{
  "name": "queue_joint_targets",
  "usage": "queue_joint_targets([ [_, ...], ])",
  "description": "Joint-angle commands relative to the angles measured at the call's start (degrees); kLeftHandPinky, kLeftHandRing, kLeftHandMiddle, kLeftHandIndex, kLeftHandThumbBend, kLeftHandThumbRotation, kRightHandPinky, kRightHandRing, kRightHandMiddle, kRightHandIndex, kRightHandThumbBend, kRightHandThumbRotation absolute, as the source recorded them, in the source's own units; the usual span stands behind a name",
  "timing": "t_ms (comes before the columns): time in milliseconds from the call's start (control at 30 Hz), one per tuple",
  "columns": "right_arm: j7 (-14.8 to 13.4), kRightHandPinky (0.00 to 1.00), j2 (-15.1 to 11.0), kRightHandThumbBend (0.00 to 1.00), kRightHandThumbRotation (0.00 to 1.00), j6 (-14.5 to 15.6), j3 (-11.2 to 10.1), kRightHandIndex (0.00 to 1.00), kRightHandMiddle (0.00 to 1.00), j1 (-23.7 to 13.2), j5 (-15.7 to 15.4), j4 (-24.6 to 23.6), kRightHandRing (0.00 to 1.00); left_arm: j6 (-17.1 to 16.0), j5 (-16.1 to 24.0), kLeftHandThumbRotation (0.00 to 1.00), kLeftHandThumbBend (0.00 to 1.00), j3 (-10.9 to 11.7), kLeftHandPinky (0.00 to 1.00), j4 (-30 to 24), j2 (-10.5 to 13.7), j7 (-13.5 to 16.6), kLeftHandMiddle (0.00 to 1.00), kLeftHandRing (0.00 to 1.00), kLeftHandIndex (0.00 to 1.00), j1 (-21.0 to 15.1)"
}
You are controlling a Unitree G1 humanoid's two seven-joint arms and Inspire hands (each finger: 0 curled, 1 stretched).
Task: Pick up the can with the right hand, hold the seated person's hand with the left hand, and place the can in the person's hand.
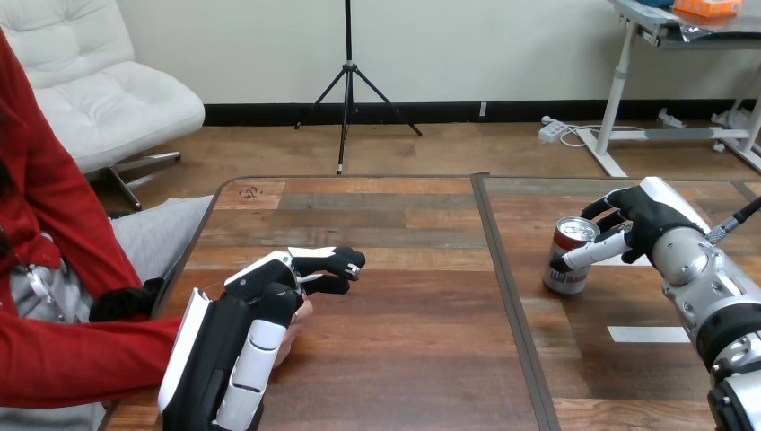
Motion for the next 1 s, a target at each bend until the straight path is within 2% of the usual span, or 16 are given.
queue_joint_targets([
  [0,-0.8,0.67,0.4,0.93,0.12,-1.0,0.5,0.73,0.76,-2.2,-0.4,-0.9,0.76,-1.6,0.1,1.00,0.59,0.4,0.68,-0.3,-0.9,0.2,0.68,0.77,0.57,-2.3],
  [600,-0.1,0.66,0.5,0.98,0.17,-1.0,1.0,0.76,0.78,-2.3,-1.2,-0.8,0.76,-1.3,0.2,1.00,0.59,0.3,0.69,-0.5,-1.0,0.5,0.68,0.77,0.56,-2.0],
  [967,0.7,0.69,0.7,0.99,0.20,-0.9,0.9,0.80,0.84,-2.3,-0.9,-0.8,0.81,-1.8,0.0,1.00,0.59,0.3,0.68,-0.3,-0.9,0.4,0.68,0.76,0.56,-2.0],
])
